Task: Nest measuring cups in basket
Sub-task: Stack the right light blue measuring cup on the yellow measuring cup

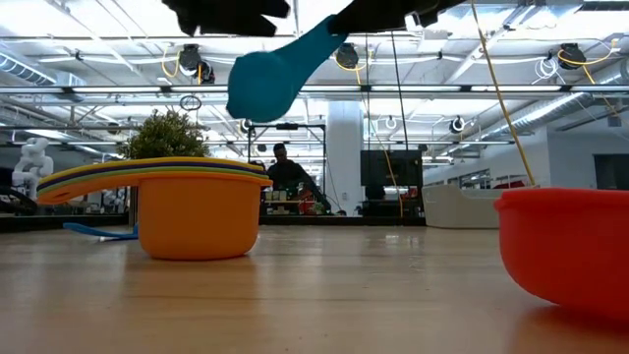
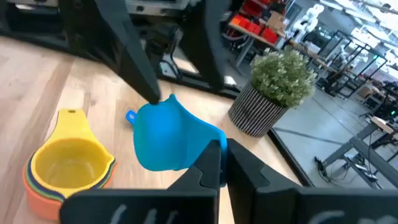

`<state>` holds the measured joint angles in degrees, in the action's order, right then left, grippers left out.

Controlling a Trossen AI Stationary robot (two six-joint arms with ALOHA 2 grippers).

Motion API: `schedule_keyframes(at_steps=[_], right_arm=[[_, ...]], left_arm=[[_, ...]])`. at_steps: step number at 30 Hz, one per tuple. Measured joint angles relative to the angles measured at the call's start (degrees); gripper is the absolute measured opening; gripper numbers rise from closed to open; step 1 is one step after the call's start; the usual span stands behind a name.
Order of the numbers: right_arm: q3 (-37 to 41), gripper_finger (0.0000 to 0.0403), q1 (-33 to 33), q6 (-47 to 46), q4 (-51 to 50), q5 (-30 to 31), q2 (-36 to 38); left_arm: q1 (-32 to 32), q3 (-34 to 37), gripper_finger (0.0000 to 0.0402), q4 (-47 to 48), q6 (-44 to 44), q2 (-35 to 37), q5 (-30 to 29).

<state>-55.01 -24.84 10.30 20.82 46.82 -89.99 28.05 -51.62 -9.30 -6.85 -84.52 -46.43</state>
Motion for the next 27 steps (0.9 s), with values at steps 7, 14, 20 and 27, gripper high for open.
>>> schedule_keyframes(at_steps=[7,14,20,27], right_arm=[[-3.24,0.0,0.0,-1.92,-3.07,-0.19,-2.9],[-3.77,0.0,-0.74,-1.75,-2.6,0.02,-3.43],[-3.77,0.0,-1.2,-0.89,-3.52,2.7,-3.44],[-3.77,0.0,-1.16,-1.0,-4.01,2.67,-3.44]], left_arm=[[-2.65,-4.83,0.0253,4.0,1.18,-3.76,4.25],[-5.88,-7.18,0.0253,8.66,-0.54,-8.53,9.61],[-7.08,-7.32,0.0242,8.46,-0.4,-9.17,9.94],[-7.11,-7.32,0.0165,8.83,-0.4,-9.17,10.22]])
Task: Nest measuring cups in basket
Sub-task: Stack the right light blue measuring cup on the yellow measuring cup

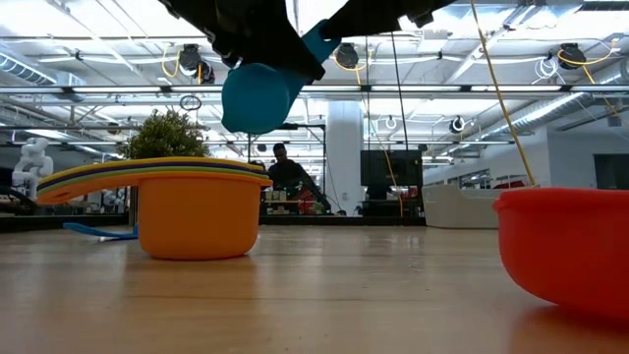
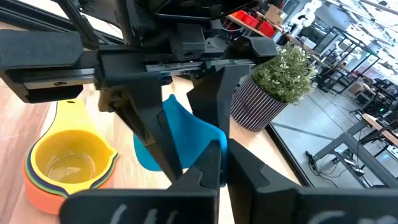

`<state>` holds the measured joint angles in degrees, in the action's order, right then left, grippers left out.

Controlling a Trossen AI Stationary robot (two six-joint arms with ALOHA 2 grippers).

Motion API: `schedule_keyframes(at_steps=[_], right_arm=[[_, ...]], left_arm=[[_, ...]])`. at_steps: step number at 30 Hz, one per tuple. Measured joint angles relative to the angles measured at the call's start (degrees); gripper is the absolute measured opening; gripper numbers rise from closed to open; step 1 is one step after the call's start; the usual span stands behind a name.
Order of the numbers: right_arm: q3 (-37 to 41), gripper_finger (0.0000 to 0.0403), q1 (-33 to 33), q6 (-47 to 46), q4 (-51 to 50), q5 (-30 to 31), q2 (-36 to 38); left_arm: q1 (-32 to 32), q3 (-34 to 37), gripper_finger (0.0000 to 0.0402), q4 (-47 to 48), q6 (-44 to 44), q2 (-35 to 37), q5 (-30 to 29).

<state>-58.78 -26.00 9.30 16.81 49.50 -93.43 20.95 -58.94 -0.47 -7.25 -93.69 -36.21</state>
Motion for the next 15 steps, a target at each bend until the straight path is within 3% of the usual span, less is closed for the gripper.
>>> schedule_keyframes(at_steps=[10,15], right_arm=[[0.0,0.0,0.02,-0.46,-0.55,-0.39,0.0],[0.01,0.0023,-0.81,1.64,-0.69,-1.33,0.61]], left_arm=[[-0.04,0.0,0.0021,-0.04,1.38,0.0,0.18],[0.75,0.0,0.0011,0.41,1.62,0.83,0.52]])
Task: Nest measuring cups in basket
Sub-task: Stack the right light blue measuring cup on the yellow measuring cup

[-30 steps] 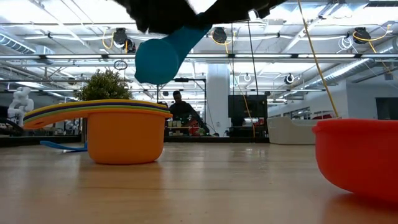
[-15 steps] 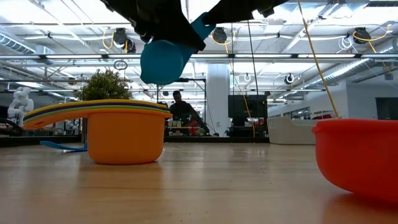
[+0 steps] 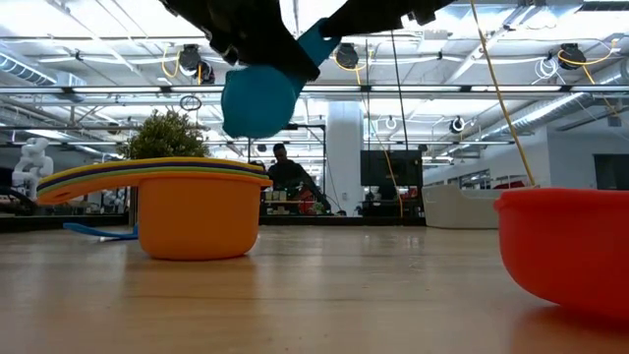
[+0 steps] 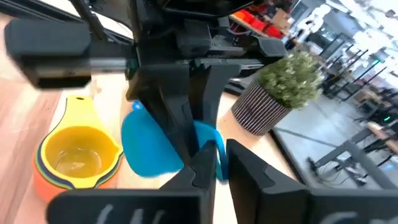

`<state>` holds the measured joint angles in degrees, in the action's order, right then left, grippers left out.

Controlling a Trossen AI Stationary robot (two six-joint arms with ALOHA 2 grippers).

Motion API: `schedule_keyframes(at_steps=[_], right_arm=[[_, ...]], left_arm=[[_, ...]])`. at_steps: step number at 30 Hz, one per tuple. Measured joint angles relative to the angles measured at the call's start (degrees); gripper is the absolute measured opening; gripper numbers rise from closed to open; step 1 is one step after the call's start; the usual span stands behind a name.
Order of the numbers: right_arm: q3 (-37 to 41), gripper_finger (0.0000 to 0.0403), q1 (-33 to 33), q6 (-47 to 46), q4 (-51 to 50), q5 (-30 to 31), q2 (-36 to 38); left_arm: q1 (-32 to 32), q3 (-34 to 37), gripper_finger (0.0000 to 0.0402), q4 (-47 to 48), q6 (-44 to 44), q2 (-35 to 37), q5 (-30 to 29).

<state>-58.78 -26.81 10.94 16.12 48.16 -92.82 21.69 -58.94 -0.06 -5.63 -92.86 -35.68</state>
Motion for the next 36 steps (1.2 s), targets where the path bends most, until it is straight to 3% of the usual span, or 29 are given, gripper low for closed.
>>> schedule_keyframes(at_steps=[5,10,15,22,29,36], right_arm=[[0.02,0.0065,-2.73,0.92,-2.64,2.89,3.17],[0.02,0.0106,-4.7,-0.13,-4.22,2.77,5.34],[0.04,0.0134,-4.17,-2.58,-3.76,-0.52,4.94],[0.06,0.0155,-1.64,-6.41,0.99,-10.54,4.94],[0.06,0.0158,-2.08,-6.33,5.91,-13.93,4.94],[0.06,0.0158,-2.58,-7.74,11.18,-15.5,4.94]], left_arm=[[2.47,0.24,0.0007,1.26,-0.06,5.51,-1.59],[8.54,0.27,0.0005,1.75,1.65,11.35,-11.3],[13.8,0.29,0.0007,-8.53,10.23,12.42,-17.57],[14.65,0.42,0.0008,-25.76,22.03,10.09,-11.61],[11.61,0.39,0.0005,-41.51,28.94,7.29,3.14],[7.36,0.37,0.0007,-51.87,29.44,2.92,11.62]])
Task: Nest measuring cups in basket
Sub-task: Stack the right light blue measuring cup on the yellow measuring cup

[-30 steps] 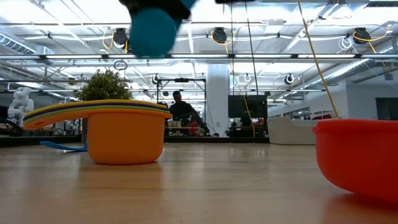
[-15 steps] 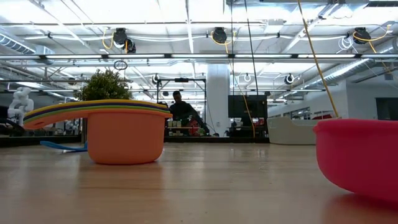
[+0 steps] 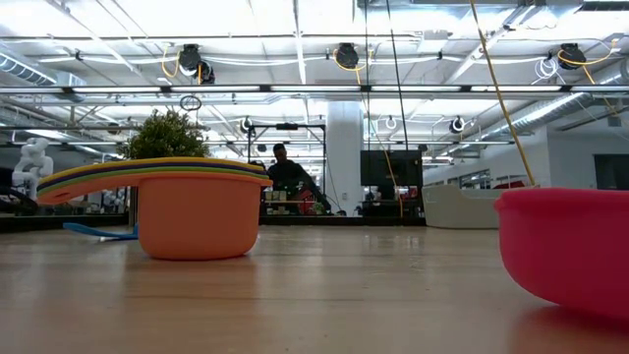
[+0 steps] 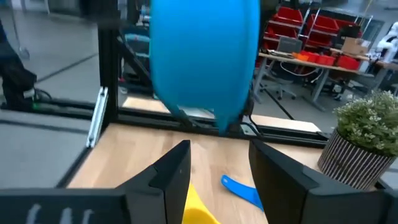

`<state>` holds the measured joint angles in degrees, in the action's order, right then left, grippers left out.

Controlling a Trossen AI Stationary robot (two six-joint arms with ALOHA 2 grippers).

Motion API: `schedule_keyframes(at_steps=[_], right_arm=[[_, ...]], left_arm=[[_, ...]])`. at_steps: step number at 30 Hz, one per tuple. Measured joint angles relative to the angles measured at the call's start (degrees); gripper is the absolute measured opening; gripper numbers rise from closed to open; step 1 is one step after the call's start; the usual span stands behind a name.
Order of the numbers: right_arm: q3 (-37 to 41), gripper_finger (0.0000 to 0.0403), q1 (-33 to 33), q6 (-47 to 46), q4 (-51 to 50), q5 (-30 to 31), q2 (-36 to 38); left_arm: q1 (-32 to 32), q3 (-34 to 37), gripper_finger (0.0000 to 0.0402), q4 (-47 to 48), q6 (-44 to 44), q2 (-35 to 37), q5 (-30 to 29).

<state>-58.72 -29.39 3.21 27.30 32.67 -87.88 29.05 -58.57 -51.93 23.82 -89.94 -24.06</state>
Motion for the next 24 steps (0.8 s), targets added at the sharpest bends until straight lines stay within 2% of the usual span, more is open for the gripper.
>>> schedule_keyframes(at_steps=[6,15,19,24], right_arm=[[0.0,0.0158,0.02,-3.17,0.56,0.0,-0.02],[0.04,0.0153,0.02,-2.36,-0.03,0.0,-0.02],[0.04,0.0124,0.02,-1.23,-0.26,-0.02,-0.02],[0.07,0.0061,0.02,-0.66,-1.0,0.0,-0.02]], left_arm=[[-2.65,0.0,0.0011,-6.68,-1.13,-3.89,3.31],[-3.01,0.0,0.0006,-6.46,-1.95,-4.61,3.66],[-2.75,0.0,0.0016,-6.28,-1.9,-4.61,3.66],[-2.75,0.0,0.0006,-5.17,-1.99,-4.61,3.66]])
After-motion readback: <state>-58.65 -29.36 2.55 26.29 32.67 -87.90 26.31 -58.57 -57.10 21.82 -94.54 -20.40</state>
